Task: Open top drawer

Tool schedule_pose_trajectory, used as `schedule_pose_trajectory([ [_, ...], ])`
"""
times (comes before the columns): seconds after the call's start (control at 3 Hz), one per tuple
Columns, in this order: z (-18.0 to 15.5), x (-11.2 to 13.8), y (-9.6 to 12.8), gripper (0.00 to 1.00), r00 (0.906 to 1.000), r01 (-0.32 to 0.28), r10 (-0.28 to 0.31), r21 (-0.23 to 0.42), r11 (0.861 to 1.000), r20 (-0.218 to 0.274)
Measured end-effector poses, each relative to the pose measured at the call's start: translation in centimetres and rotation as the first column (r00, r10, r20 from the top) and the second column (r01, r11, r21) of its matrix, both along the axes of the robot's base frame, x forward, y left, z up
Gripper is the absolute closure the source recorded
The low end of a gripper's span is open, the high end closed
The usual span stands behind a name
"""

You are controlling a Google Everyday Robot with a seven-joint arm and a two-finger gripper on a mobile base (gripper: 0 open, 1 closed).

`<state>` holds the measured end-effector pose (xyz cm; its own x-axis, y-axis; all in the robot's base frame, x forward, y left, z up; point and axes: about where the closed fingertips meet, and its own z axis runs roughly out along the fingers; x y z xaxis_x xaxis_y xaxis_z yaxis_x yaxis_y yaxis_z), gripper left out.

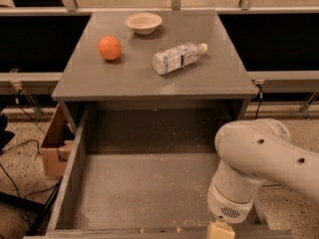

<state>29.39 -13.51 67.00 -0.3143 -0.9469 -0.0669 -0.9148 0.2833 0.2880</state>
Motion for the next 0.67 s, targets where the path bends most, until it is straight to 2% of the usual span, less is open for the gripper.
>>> schedule_pose_trajectory([
  [0.33, 0.1, 0.0, 0.0, 0.0, 1.0, -0.001, 0.001, -0.003, 1.0, 0.001],
  [0.67, 3.2, 1.9, -0.4, 0.0, 0.9998, -0.001, 0.003, -0.083, 0.997, 0.021],
])
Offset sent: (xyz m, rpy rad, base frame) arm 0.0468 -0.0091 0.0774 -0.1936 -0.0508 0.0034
